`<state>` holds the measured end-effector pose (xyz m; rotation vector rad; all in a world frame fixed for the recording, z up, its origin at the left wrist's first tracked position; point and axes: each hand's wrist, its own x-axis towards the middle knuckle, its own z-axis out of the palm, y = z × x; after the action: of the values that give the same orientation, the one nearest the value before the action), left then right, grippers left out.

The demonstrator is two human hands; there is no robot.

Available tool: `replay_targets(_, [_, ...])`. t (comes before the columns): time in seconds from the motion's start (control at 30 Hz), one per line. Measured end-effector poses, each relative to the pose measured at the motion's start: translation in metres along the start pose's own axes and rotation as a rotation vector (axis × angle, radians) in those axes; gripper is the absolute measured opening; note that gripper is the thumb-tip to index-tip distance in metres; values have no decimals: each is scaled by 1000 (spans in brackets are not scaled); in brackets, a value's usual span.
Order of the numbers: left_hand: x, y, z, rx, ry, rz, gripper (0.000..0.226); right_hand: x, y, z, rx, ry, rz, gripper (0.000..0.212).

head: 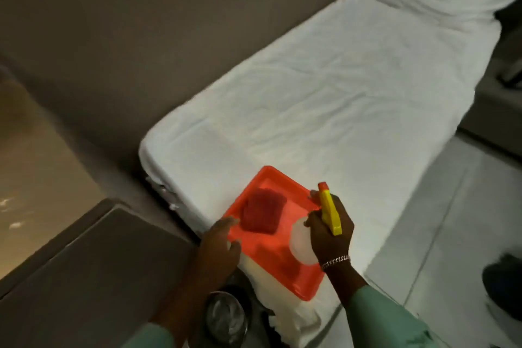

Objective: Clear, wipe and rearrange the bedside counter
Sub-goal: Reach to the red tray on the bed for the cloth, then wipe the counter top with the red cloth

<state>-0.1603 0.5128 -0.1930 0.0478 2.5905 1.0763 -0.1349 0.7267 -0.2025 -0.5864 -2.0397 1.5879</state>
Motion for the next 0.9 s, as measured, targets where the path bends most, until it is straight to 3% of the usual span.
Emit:
replay_targets(0.13, [56, -17, 48, -25, -86, -185, 42, 29, 60, -5, -114, 52, -16, 60])
replay_targets(0.27, [84, -30, 93, -59, 10, -334, 48, 37, 97, -6, -159, 70, -103, 54])
replay_targets(0.47, [120, -27, 140, 56, 200, -445, 74, 25, 128, 2, -215, 69, -48, 36])
replay_targets(0.57, [129, -13, 135, -128, 162, -643, 68, 16, 118, -1, -275, 0, 6, 49])
replay_targets(0.63, [128, 0, 119, -382, 69, -731, 53, 3, 108, -13, -264, 28, 199, 65])
replay_targets(0.7, [112, 15, 92, -498, 3, -685, 42, -28, 93, -24, -253, 41, 340, 68])
replay_targets(0.77, [89, 30, 61, -494, -13, -577, 39, -78, 74, -30, -256, -26, 338, 65])
replay_targets(0.83, [58, 39, 21, -535, 11, -471, 37, -114, 41, -20, -159, -85, 353, 39])
replay_targets(0.9, [18, 41, -23, -680, 41, -351, 26, -116, 5, 8, 49, -101, 435, 31])
